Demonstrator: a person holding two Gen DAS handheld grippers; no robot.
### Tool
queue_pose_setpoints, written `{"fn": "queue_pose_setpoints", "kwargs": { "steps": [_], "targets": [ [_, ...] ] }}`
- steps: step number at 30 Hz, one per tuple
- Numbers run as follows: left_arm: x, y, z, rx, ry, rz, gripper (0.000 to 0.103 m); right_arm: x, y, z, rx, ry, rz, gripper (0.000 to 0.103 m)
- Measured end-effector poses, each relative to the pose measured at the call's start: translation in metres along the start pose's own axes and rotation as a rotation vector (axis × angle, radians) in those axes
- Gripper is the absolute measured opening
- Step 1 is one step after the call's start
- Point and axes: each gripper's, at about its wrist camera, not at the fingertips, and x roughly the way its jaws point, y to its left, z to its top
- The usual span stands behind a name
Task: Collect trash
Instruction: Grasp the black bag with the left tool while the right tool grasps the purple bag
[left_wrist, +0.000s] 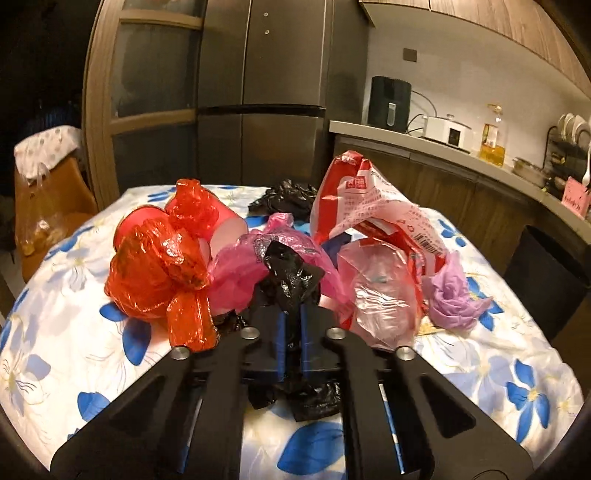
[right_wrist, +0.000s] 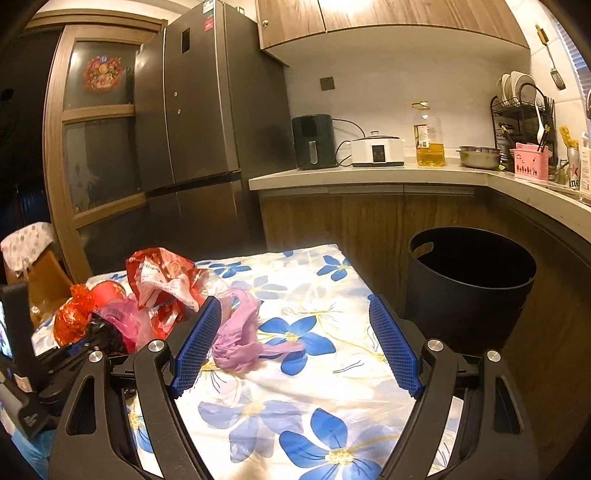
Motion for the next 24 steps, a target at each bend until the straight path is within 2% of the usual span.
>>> {"fn": "queue_pose_setpoints", "kwargs": {
  "steps": [8,14,18,21,23,24],
  "targets": [
    [-0.048,-0.001,0.003,-0.011,-0.079,-0.115,0.002,0.035,0.015,-0.017,-0.021,0.071,0.026,0.08],
    [-0.067,0.001,0.016,-0.025,-0.144,-0.136,0.002,0.073,0.024,-0.03,-0.011,0.152,0.046,0.069],
    [-0.063,0.003,0.02,-0.025,-0.142,-0.127,0.002,0.095,0.03,-0.035,-0.006,0.225,0.091,0.065],
    [-0.06,0.004,0.021,-0.028,-0.134,-0.123,0.002,0.103,0.036,-0.039,-0.018,0.259,0.117,0.052],
    [-0.06,0.005,0.022,-0.027,-0.132,-0.12,0.002,0.108,0.04,-0.041,-0.035,0.282,0.119,0.032],
    [-0.06,0.005,0.022,-0.027,-0.131,-0.119,0.002,0.108,0.041,-0.042,-0.039,0.286,0.128,0.026]
  ]
}}
